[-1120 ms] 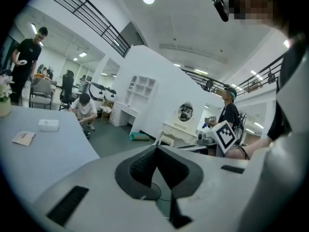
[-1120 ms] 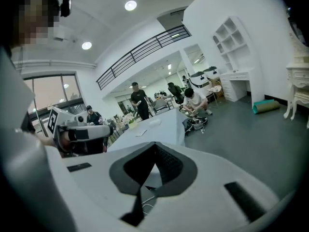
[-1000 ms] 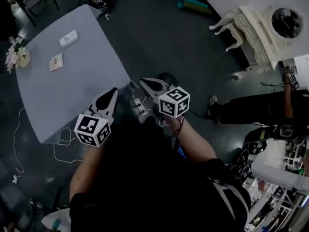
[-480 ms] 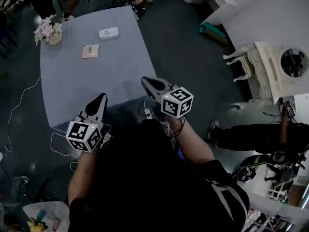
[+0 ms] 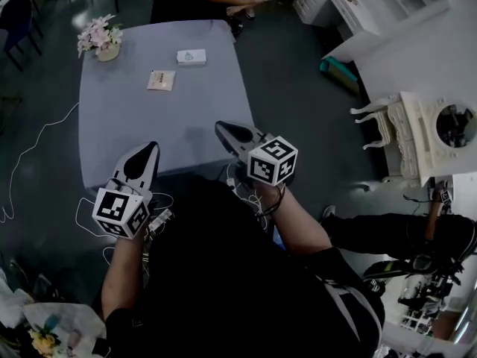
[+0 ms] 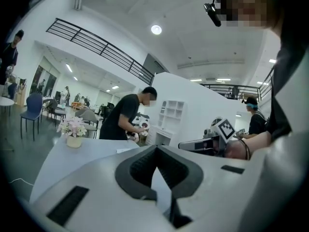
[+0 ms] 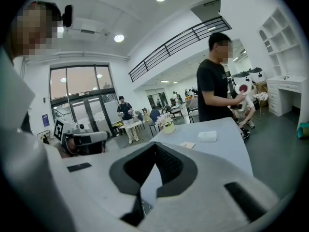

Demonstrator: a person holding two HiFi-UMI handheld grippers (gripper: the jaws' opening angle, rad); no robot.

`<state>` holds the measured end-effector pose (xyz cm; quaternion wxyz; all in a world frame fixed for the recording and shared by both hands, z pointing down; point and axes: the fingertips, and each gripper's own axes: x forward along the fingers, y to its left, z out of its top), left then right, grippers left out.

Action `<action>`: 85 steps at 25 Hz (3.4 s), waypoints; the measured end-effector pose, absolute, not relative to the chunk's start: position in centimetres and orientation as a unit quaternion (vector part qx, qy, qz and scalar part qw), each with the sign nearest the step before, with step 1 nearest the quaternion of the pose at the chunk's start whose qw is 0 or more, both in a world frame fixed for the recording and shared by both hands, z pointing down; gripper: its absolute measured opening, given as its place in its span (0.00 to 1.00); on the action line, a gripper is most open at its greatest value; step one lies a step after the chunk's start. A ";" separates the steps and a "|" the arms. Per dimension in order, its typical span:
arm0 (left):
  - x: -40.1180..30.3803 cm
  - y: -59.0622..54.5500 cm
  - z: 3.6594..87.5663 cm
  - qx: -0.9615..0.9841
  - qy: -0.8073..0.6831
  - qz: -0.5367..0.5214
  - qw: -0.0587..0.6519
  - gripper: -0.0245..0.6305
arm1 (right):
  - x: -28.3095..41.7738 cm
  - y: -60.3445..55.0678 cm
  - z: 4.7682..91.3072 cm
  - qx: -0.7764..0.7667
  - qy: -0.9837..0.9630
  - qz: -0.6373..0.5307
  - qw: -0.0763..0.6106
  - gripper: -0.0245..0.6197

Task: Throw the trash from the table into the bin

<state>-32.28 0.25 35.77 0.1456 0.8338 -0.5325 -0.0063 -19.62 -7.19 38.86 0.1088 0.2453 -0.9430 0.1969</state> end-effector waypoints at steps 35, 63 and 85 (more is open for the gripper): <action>-42.5 -26.1 44.6 0.781 -0.581 -0.028 0.225 0.06 | -29.0 -37.2 55.1 0.135 -0.921 0.181 0.317 0.25; -41.4 -28.1 50.3 0.753 -0.580 -0.021 0.309 0.06 | -31.3 -46.0 66.3 0.040 -0.868 0.041 0.494 0.58; -40.4 -19.1 43.6 0.764 -0.585 -0.034 0.268 0.06 | -29.0 -32.2 58.9 0.070 -0.897 0.142 0.413 0.57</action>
